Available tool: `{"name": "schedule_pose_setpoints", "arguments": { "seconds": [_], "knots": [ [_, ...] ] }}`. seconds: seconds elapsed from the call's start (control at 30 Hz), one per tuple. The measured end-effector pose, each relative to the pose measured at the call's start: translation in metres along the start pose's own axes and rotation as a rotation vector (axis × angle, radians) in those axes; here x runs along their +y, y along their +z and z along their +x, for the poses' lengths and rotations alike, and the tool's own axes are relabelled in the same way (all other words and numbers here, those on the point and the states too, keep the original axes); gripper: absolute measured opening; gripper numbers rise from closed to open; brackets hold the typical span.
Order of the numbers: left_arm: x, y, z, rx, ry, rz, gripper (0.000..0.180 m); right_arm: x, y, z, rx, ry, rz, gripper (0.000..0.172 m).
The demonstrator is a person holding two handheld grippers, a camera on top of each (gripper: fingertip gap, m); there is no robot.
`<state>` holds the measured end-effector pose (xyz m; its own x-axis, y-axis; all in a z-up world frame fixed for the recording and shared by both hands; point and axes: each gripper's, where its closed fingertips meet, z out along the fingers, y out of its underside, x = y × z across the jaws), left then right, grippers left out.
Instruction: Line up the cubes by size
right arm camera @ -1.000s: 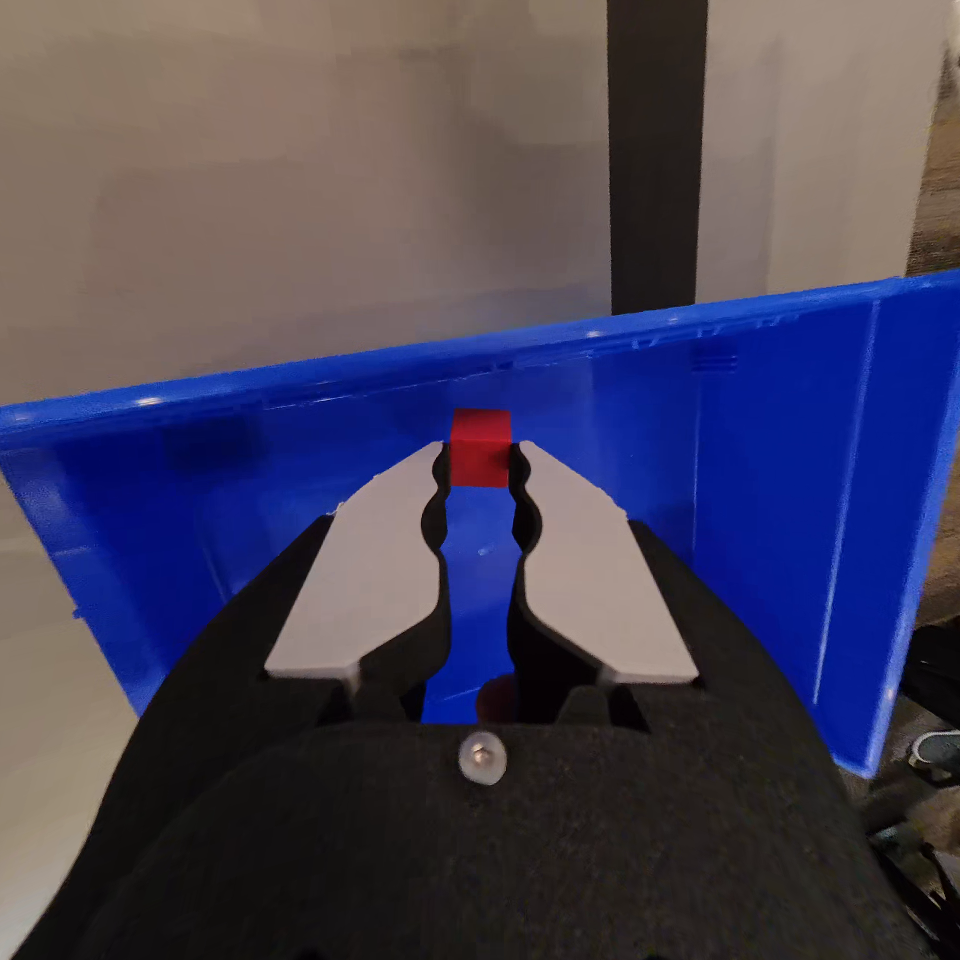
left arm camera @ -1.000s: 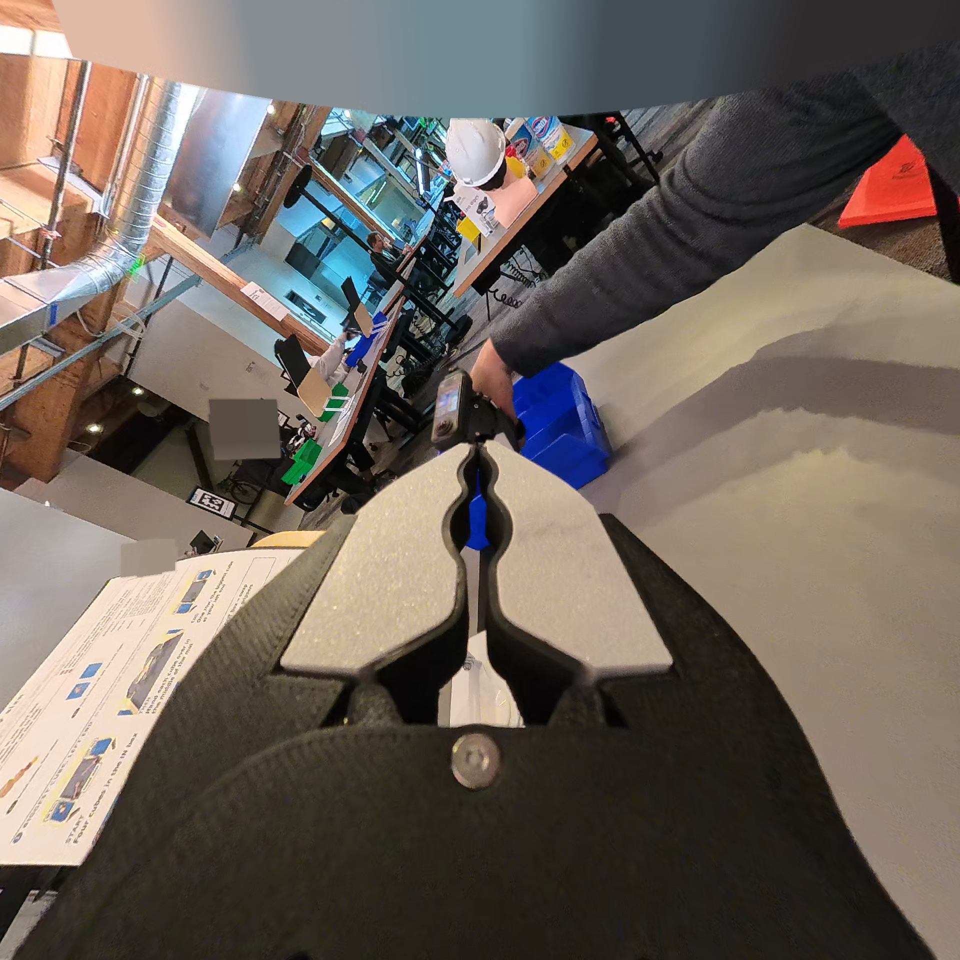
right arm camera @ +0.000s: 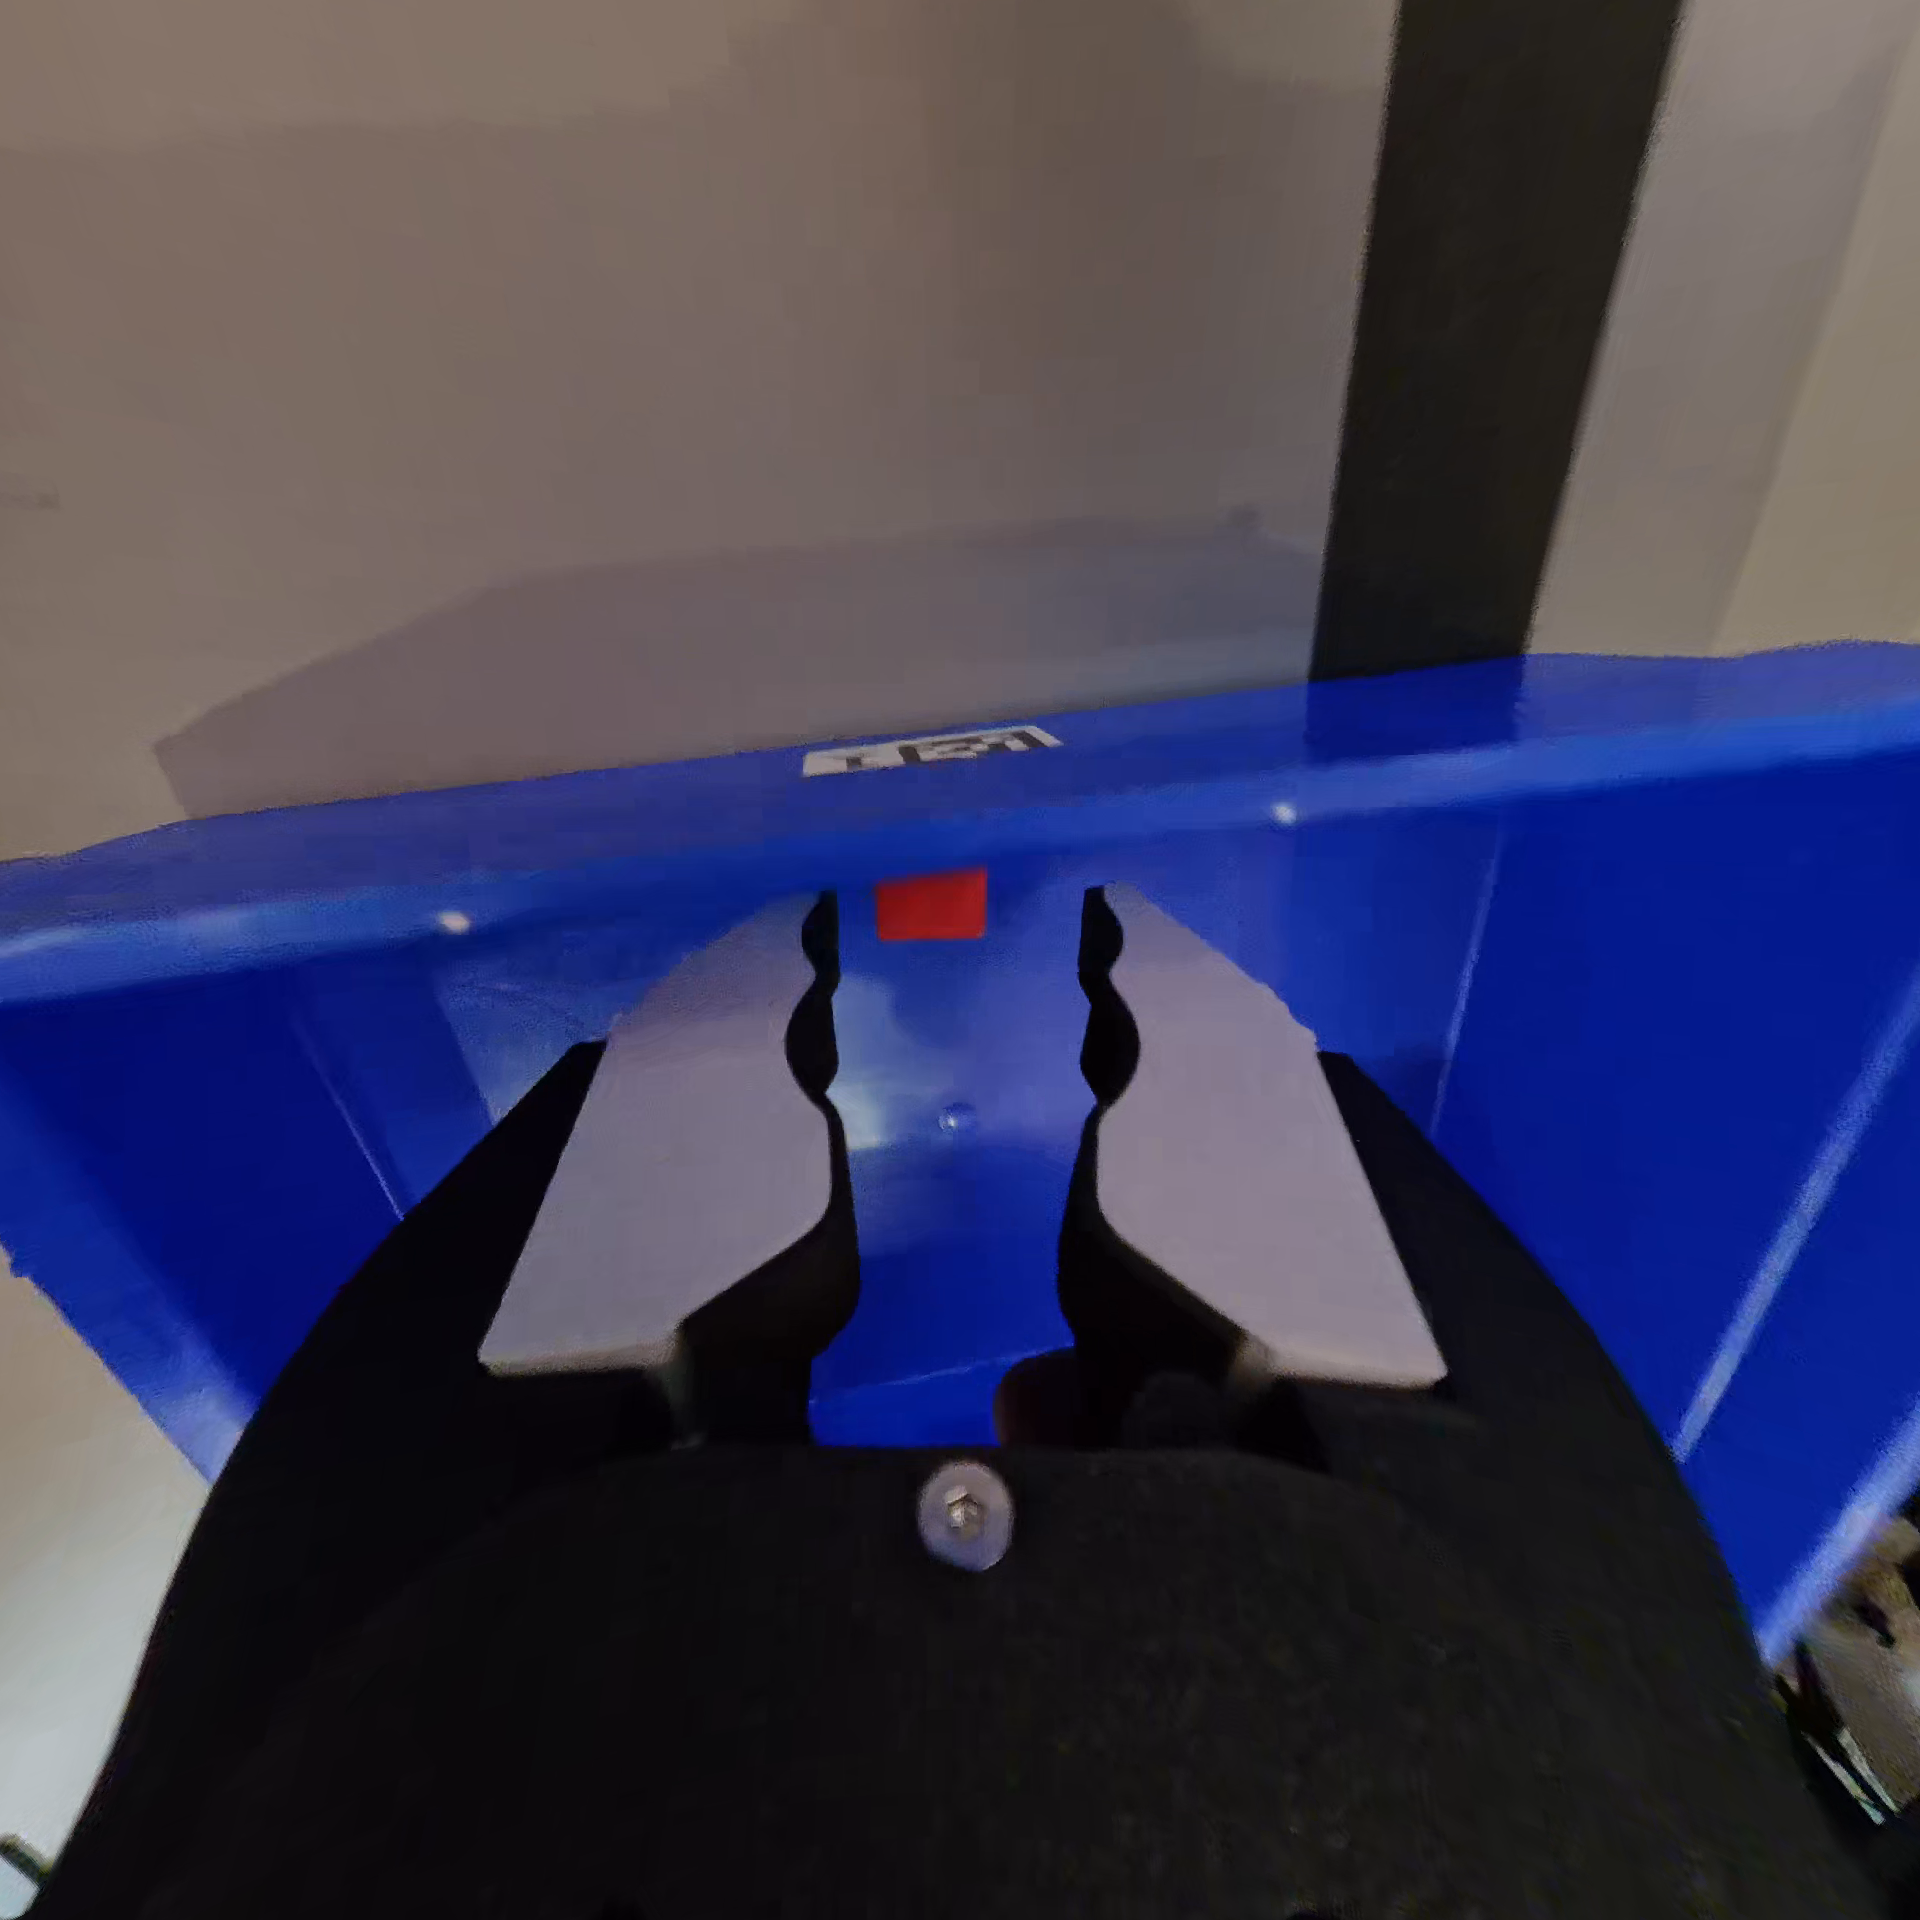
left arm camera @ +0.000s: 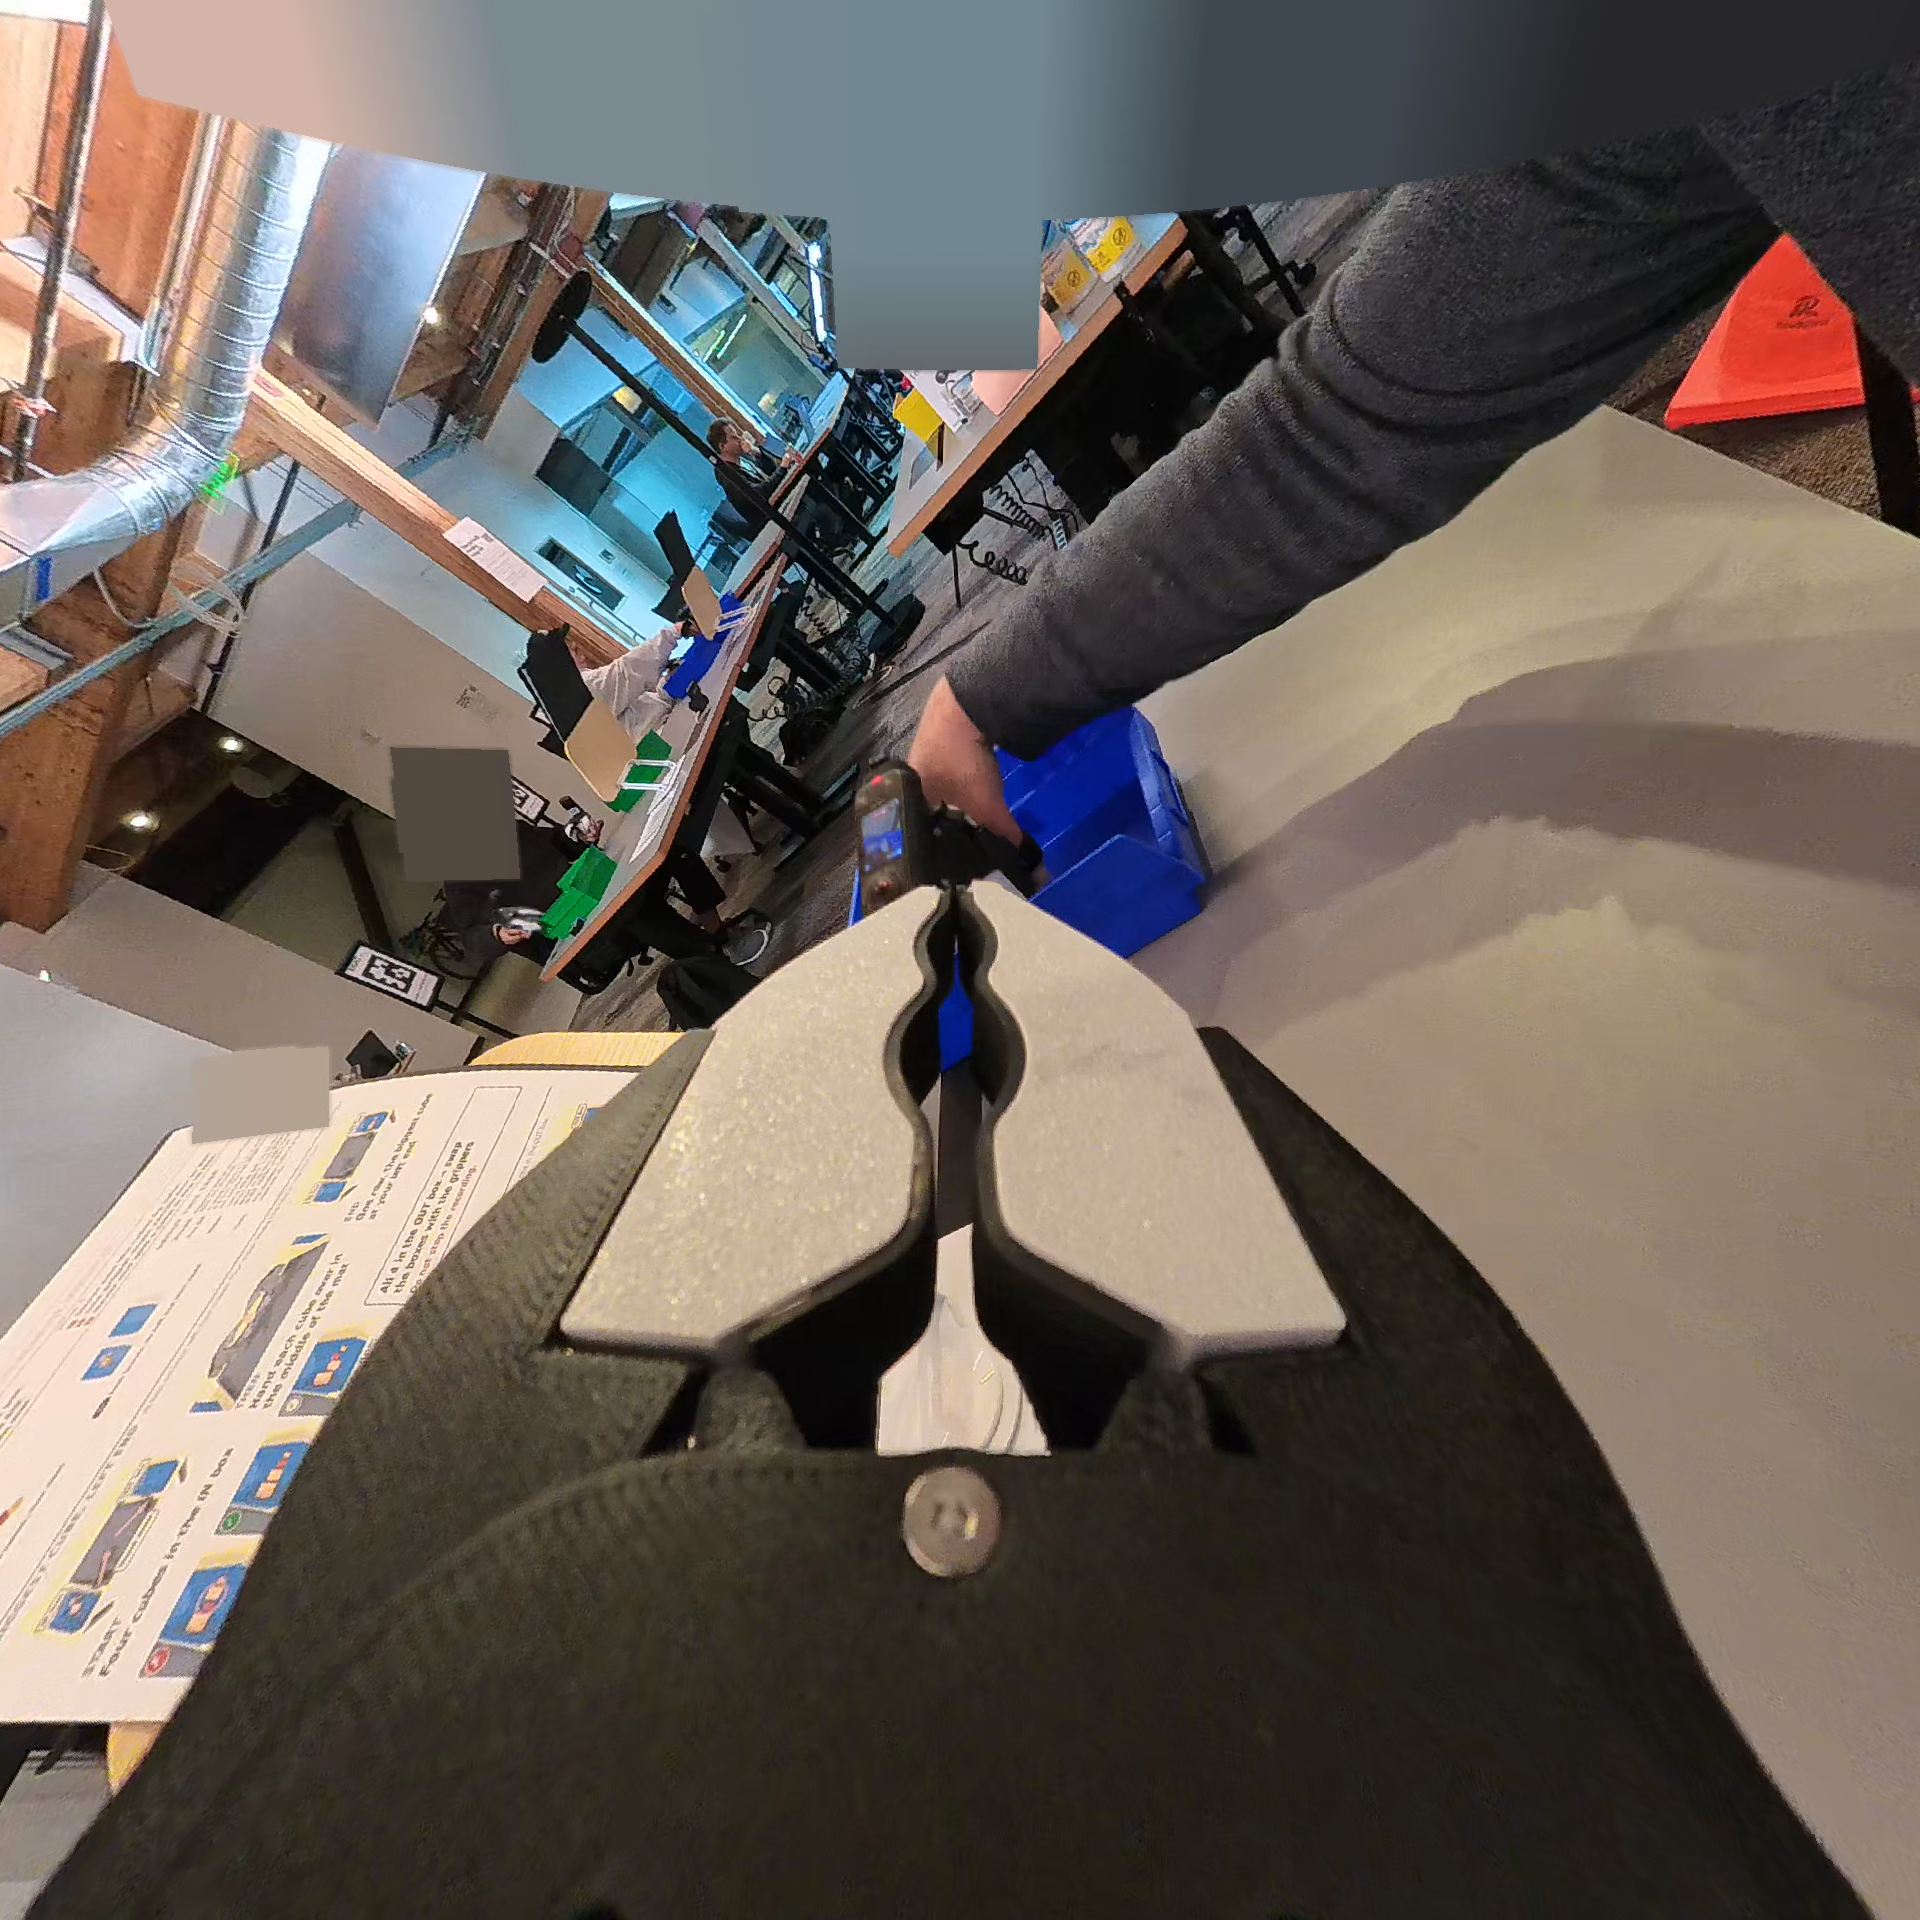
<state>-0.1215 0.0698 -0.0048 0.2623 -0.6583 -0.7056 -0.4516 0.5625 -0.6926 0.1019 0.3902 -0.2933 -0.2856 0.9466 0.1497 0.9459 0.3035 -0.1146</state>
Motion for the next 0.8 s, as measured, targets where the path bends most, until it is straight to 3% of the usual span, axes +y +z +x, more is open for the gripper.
{"name": "schedule_pose_setpoints", "arguments": {
  "seconds": [0.2, 0.3, 0.57, 0.8],
  "knots": [
    [-0.001, -0.002, -0.002, -0.009, -0.001, 0.005, 0.0, 0.001, -0.077, 0.014, 0.305, 0.062, 0.026, 0.038],
    [-0.002, -0.002, -0.002, -0.014, 0.003, 0.002, 0.0, -0.019, -0.129, 0.003, 0.468, 0.096, 0.132, 0.036],
    [-0.008, -0.003, 0.0, -0.03, 0.03, -0.014, 0.0, -0.137, -0.213, -0.081, 0.669, 0.036, 0.575, 0.029],
    [-0.015, -0.012, -0.001, -0.057, 0.054, -0.013, 0.0, -0.241, -0.261, -0.128, 0.655, -0.052, 0.916, 0.026]
  ]
}}
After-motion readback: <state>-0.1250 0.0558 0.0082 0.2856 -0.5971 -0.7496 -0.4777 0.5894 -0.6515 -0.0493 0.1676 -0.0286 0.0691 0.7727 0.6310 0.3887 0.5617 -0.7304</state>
